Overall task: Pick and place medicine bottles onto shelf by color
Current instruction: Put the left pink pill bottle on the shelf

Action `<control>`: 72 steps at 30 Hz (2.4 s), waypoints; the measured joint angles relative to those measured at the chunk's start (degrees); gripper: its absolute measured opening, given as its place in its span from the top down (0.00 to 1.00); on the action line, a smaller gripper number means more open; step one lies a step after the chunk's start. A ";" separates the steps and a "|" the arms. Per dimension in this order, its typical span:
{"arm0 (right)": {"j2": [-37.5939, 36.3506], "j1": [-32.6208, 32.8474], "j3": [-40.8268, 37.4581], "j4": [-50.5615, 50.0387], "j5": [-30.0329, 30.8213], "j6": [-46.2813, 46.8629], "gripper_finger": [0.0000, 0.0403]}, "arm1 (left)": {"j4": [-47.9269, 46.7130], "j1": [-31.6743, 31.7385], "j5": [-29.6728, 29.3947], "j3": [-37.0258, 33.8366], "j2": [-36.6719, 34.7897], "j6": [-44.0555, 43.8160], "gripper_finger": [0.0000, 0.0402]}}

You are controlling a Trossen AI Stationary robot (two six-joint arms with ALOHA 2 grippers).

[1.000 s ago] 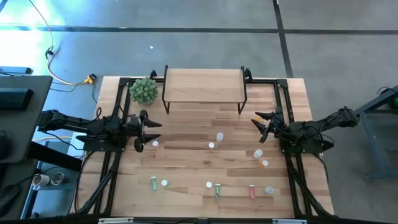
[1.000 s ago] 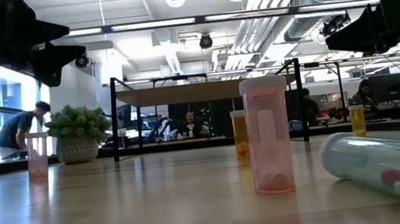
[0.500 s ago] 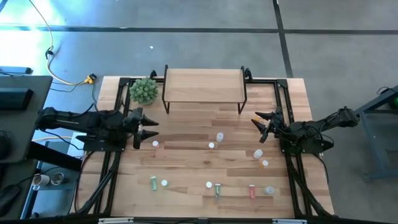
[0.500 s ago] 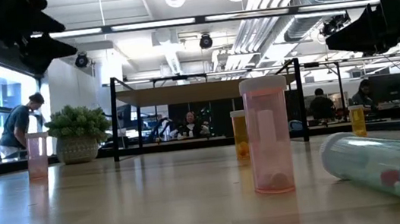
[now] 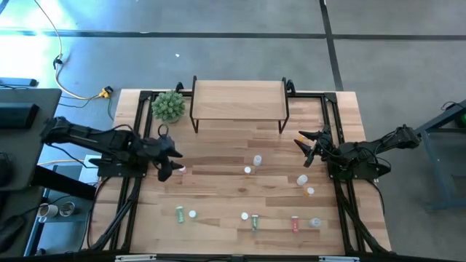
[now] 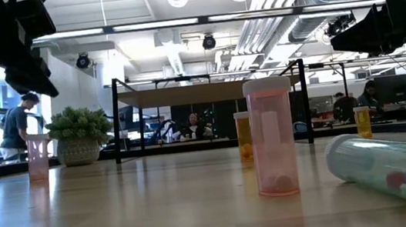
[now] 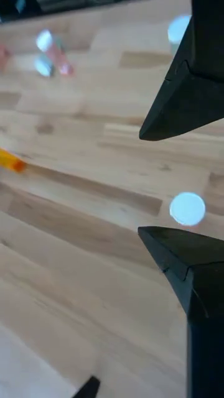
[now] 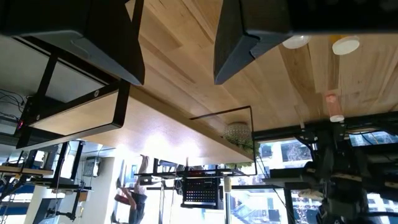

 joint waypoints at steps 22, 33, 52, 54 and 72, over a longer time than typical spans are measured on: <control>0.01 0.00 0.01 0.00 0.02 0.00 0.54 | -2.71 -9.57 -9.96 -0.02 13.28 -10.16 0.43; 0.00 0.00 -0.02 0.01 0.02 0.00 0.54 | -0.43 -9.55 -9.39 -0.02 20.09 -11.72 0.43; -0.01 0.00 0.00 0.02 0.01 0.00 0.54 | 0.75 -9.55 -10.59 -0.02 24.45 -12.15 0.54; -0.01 0.00 -0.01 0.01 0.01 0.00 0.54 | 0.80 -9.55 -10.59 -0.02 24.53 -12.13 0.58; -0.01 0.00 -0.01 0.00 0.00 0.00 0.54 | 2.91 -9.55 -10.65 -0.02 24.53 -11.56 0.72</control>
